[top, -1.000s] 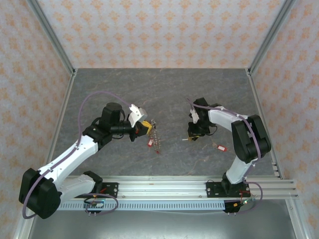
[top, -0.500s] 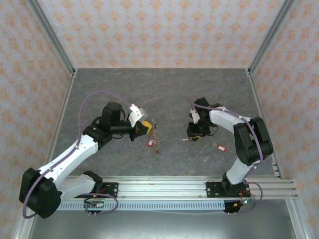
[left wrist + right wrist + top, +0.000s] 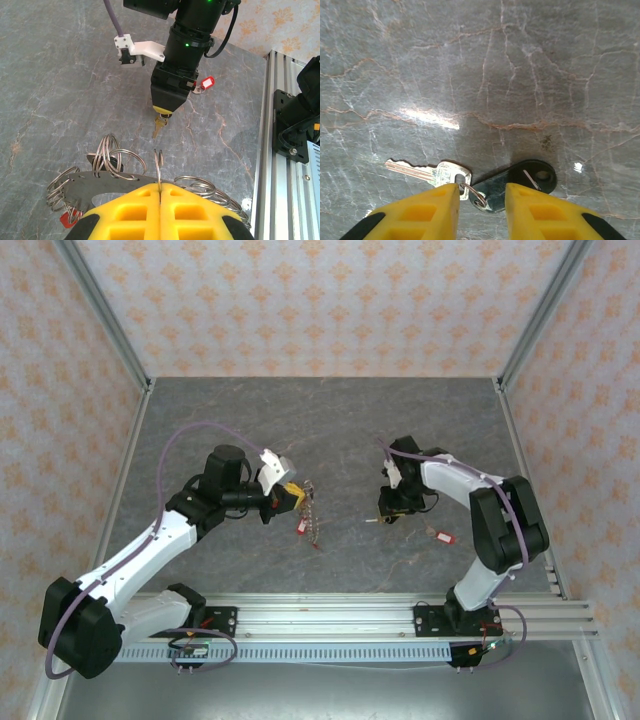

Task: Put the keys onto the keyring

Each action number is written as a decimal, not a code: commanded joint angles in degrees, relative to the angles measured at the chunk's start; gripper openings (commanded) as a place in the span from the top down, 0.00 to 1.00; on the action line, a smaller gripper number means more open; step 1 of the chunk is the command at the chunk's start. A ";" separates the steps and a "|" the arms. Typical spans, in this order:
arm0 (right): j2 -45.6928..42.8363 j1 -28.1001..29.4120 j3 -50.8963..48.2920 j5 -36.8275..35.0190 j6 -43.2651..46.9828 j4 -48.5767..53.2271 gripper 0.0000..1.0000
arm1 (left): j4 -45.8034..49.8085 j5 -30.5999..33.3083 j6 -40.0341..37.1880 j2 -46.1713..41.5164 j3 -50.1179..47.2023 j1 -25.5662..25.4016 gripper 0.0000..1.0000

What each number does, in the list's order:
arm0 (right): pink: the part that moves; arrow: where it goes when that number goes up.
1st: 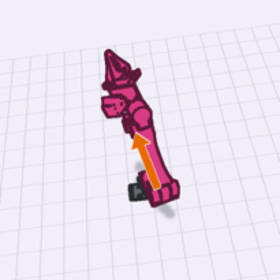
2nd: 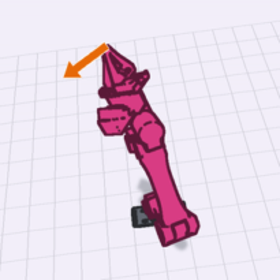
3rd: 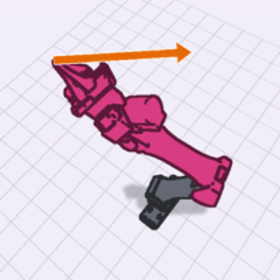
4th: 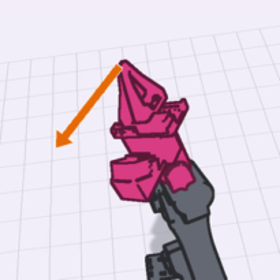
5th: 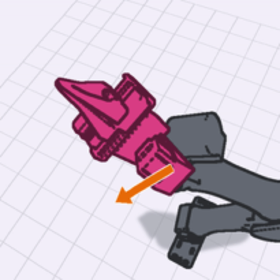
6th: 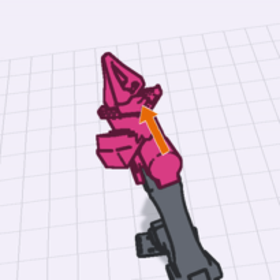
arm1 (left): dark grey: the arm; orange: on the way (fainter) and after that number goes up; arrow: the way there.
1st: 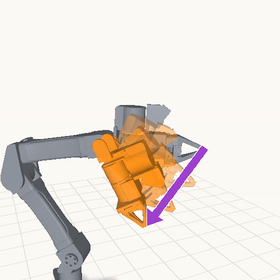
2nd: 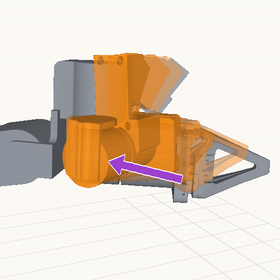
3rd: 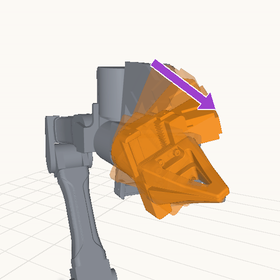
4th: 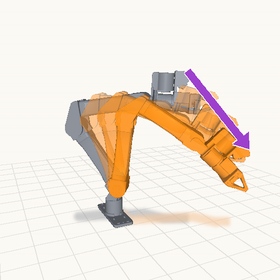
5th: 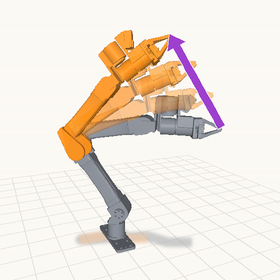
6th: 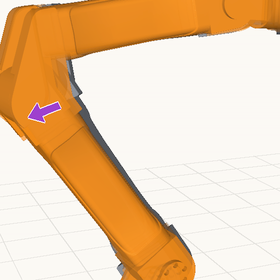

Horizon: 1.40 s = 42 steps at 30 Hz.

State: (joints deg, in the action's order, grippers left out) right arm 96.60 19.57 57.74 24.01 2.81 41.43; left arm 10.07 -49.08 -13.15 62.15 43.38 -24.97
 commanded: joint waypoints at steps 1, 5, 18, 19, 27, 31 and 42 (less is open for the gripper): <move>0.79 0.67 0.45 0.28 0.88 2.15 0.73 | -0.82 -1.63 -0.98 -0.19 2.32 0.54 1.00; 0.78 1.09 0.27 1.73 0.98 1.30 0.75 | -0.81 -1.55 -0.94 -0.12 2.37 0.51 1.00; 0.93 1.38 -0.07 0.64 0.97 0.72 0.74 | -0.22 -1.55 -1.18 -0.13 2.39 0.52 1.00; 1.12 1.40 -0.08 0.44 1.13 0.75 0.73 | -0.21 -1.55 -1.16 -0.10 2.36 0.50 1.00; 2.28 1.69 0.45 0.12 1.50 0.28 0.75 | -0.26 -1.55 -1.01 -0.19 2.37 0.50 1.00; 2.47 1.70 0.21 -0.57 1.10 0.23 0.78 | -0.33 -1.62 -1.01 -0.19 2.33 0.53 1.00; -0.28 1.79 -0.60 -0.64 -0.61 0.92 0.86 | -0.31 -1.68 -1.13 0.12 2.26 0.46 1.00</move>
State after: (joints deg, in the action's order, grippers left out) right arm 97.97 20.97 57.71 24.91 2.87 41.58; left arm 10.24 -49.08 -13.54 62.15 43.38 -24.97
